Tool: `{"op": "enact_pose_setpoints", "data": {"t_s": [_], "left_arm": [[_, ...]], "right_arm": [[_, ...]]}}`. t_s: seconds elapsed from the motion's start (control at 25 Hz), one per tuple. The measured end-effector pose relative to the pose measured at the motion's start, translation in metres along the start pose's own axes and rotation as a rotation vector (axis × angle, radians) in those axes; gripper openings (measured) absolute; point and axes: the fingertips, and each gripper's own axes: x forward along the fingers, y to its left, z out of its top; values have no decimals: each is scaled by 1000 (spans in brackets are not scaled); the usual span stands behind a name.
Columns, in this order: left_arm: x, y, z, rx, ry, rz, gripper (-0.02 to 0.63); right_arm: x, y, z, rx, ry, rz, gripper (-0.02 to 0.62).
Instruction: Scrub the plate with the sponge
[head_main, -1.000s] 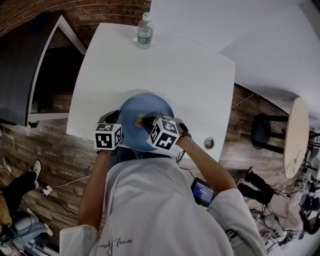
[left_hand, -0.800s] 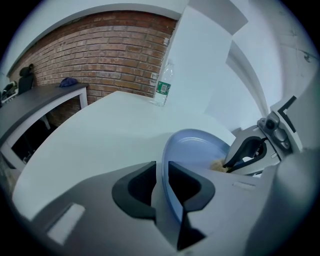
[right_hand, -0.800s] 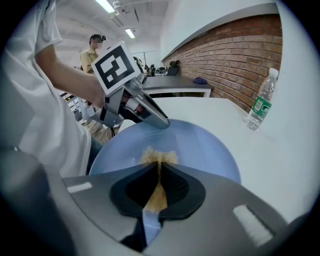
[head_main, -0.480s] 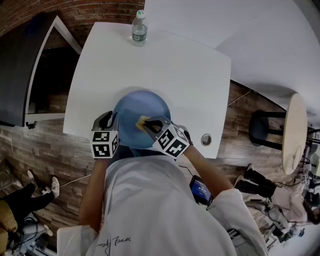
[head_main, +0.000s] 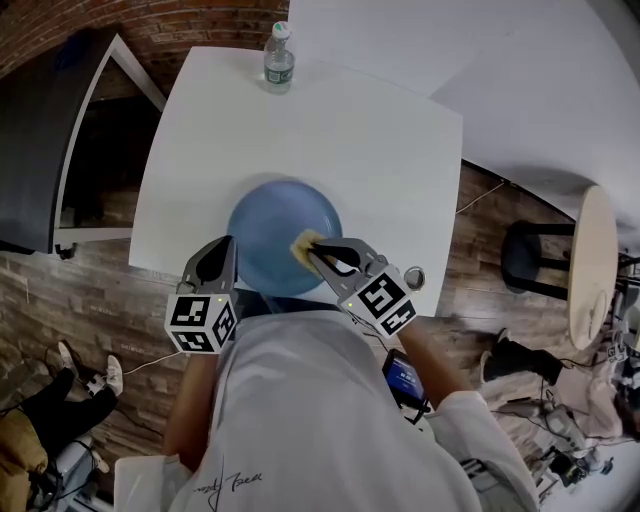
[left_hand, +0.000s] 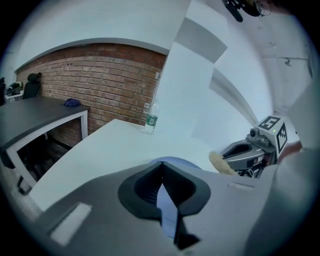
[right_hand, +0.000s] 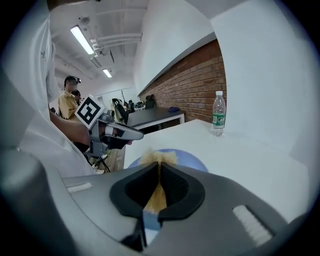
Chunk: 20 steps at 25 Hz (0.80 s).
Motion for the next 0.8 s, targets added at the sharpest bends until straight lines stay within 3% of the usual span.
{"op": "enact_pose_setpoints", "data": {"t_s": [0.48, 0.8], "left_arm": [[-47, -44, 61, -22, -173, -115, 15], [-68, -74, 81, -17, -197, -167, 17]], "right_arm": [[-50, 30, 61, -72, -124, 55, 18], [-73, 50, 79, -140, -121, 70, 18]]}}
